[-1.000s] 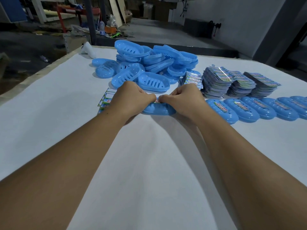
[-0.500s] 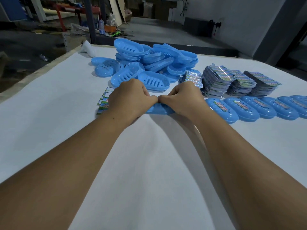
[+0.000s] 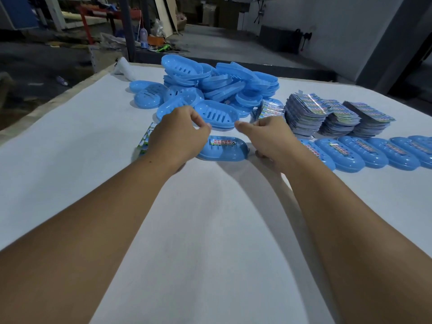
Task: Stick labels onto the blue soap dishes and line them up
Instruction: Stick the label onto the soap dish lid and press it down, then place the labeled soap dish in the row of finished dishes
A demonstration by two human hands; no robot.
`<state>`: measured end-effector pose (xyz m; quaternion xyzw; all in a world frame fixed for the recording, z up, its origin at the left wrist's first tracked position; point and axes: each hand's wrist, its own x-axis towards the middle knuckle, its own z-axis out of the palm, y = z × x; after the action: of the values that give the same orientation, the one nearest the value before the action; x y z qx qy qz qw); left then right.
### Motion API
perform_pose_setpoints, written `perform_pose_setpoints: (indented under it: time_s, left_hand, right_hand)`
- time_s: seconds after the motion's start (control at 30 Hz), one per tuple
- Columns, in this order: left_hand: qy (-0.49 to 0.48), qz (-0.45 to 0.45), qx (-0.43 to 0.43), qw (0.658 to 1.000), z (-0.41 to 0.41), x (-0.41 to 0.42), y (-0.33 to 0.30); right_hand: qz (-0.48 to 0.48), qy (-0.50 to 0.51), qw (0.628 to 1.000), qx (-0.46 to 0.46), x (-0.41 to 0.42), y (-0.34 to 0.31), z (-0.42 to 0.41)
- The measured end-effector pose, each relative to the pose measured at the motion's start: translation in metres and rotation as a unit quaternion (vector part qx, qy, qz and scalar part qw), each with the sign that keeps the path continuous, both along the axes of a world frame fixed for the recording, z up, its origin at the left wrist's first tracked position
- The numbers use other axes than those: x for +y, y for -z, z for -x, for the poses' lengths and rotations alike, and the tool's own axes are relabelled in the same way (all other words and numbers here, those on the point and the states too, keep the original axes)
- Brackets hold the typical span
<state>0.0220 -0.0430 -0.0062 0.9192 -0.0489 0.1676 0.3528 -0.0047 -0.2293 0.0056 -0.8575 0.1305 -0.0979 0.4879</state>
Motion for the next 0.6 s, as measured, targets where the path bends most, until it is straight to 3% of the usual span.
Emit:
perform_pose_setpoints:
  time_s: [0.13,0.33,0.6]
  left_hand:
    - [-0.03,-0.028,-0.058,0.997,-0.002,0.004,-0.002]
    - [-0.003,-0.036,-0.084,0.996,0.001,0.005,-0.001]
    - [0.009,-0.028,-0.065,0.997,0.004,0.009,-0.002]
  right_hand:
    - [0.048,-0.047,0.993,-0.095,-0.001,0.0,0.002]
    - [0.169,-0.204,0.963,-0.052,0.016,0.005,0.017]
    - [0.287,-0.111,0.951,-0.015,0.016,0.009,0.032]
